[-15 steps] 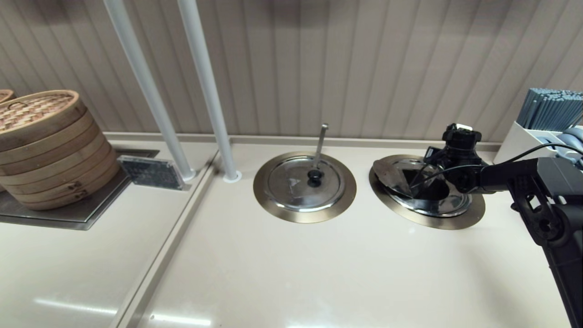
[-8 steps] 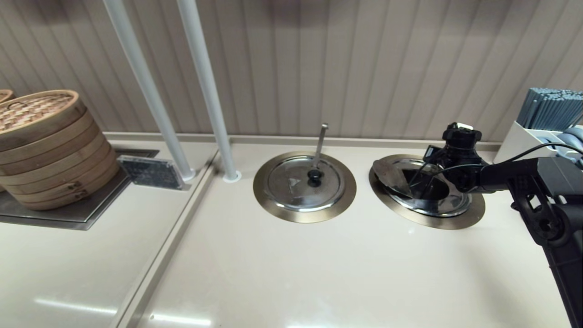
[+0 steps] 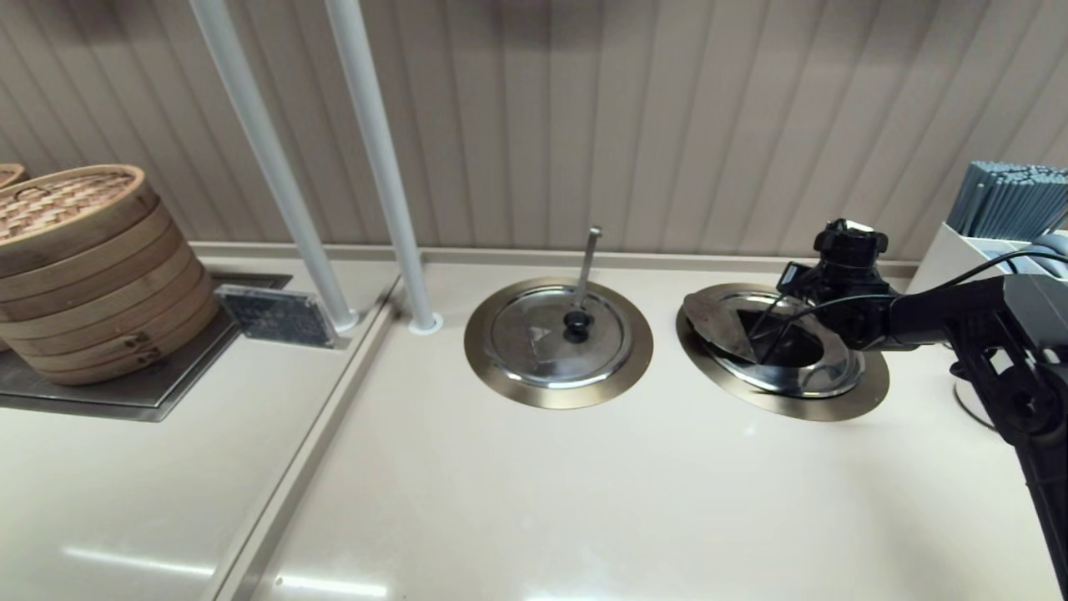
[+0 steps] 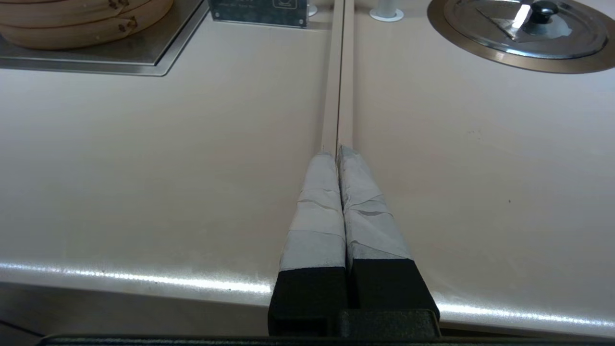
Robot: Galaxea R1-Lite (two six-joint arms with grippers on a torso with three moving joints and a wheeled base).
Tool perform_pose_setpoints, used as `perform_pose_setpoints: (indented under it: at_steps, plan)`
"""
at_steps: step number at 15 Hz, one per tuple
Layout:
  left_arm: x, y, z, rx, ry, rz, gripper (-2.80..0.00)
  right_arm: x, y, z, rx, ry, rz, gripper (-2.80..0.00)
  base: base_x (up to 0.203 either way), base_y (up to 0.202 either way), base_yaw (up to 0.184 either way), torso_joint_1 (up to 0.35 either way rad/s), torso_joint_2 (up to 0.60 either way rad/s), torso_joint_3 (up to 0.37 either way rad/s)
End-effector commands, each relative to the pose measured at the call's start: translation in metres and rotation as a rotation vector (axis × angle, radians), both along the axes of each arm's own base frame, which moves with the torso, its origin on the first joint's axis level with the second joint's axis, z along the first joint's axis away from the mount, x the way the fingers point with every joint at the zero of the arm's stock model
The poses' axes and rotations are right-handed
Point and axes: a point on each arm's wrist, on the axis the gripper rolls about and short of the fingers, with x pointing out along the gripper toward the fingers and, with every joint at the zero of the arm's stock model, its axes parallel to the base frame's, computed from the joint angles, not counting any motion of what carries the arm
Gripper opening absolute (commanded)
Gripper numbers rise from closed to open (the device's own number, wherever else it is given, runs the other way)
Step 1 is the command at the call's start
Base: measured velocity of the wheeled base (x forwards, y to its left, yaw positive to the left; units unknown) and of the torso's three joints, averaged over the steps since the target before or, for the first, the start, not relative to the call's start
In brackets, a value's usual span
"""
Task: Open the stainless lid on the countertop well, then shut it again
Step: Stir with a spoon
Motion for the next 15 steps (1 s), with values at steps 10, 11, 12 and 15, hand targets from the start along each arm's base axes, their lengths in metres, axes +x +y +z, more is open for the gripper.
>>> perform_pose_setpoints:
  at_steps: [10, 11, 12, 15]
  plan:
    - [0.0, 0.0, 0.0, 0.0, -0.001, 0.001, -2.8, -0.104, 0.053, 0.044, -0.045, -0.096, 0.121, -2.8, 0.0, 0.0, 0.0, 0.0, 0.0, 0.0]
    - [0.0, 0.0, 0.0, 0.0, -0.001, 0.001, -2.8, -0.106, 0.053, 0.049, -0.058, -0.101, 0.123, -2.8, 0.0, 0.0, 0.0, 0.0, 0.0, 0.0]
    - [0.0, 0.0, 0.0, 0.0, -0.001, 0.001, -2.8, -0.108, 0.052, 0.053, -0.077, -0.105, 0.126, -2.8, 0.0, 0.0, 0.0, 0.0, 0.0, 0.0]
    - [0.0, 0.0, 0.0, 0.0, -0.001, 0.001, -2.8, -0.108, 0.052, 0.056, -0.095, -0.11, 0.126, -2.8, 0.0, 0.0, 0.0, 0.0, 0.0, 0.0]
